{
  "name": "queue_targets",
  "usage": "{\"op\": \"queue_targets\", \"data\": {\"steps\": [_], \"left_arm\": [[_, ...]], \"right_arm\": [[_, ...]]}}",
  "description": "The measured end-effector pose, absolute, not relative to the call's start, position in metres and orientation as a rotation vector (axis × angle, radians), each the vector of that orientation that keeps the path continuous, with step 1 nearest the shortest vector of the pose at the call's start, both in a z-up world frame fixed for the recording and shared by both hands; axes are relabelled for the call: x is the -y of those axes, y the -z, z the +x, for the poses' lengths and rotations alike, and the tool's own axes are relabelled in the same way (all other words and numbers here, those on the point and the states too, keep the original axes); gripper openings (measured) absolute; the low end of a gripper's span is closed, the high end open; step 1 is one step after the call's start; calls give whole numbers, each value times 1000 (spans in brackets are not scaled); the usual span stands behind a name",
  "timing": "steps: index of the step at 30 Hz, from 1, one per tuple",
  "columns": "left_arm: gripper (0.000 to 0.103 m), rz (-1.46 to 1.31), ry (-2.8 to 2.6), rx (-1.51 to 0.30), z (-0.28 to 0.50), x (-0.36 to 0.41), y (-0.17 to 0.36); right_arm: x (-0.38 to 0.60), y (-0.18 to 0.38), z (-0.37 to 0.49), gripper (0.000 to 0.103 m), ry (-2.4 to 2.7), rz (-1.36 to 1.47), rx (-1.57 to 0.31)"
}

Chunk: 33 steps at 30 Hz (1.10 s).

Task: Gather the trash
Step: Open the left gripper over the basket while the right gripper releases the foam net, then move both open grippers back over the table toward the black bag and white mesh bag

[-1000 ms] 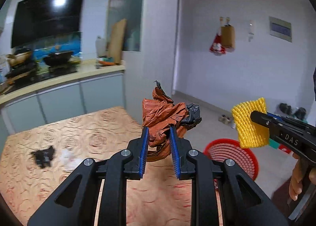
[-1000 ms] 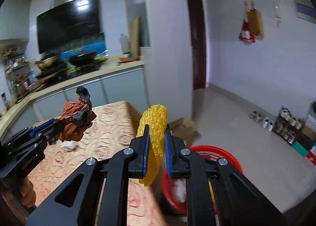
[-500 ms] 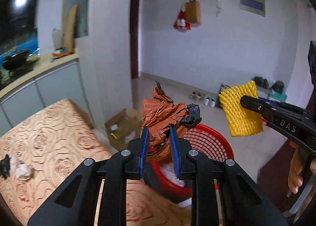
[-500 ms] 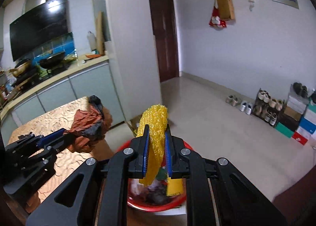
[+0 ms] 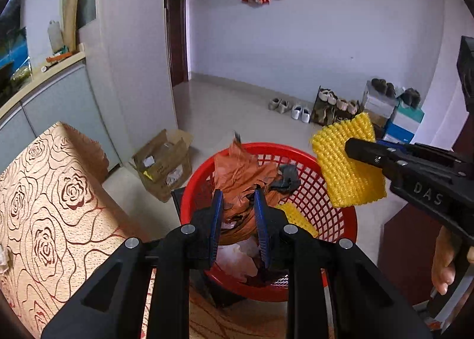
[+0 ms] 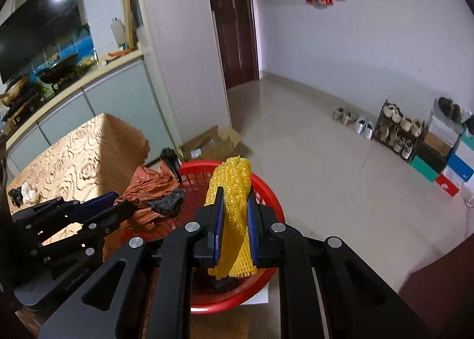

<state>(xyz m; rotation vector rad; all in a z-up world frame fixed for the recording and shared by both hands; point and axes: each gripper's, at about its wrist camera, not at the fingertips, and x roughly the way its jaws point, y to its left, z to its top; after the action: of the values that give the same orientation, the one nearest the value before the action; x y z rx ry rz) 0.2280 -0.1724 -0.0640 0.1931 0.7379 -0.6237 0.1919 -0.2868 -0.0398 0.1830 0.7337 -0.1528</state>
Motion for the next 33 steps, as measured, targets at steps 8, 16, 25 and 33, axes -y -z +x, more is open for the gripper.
{"op": "queue_targets", "data": {"steps": [8,16,25,33], "left_arm": [[31,163,613,-757,234,165,66],[47,115,569,-713,229,136,47],[54,82,491,-653,213,102,28],[65,47,381,-596,190,57,8]], "right_arm": [[292,49,197,45,139,234,-749],[287,43,190,48,141,236,-724],[272,28,177,48,149,217,-660],[239,11,169,60,108,196,-596]]}}
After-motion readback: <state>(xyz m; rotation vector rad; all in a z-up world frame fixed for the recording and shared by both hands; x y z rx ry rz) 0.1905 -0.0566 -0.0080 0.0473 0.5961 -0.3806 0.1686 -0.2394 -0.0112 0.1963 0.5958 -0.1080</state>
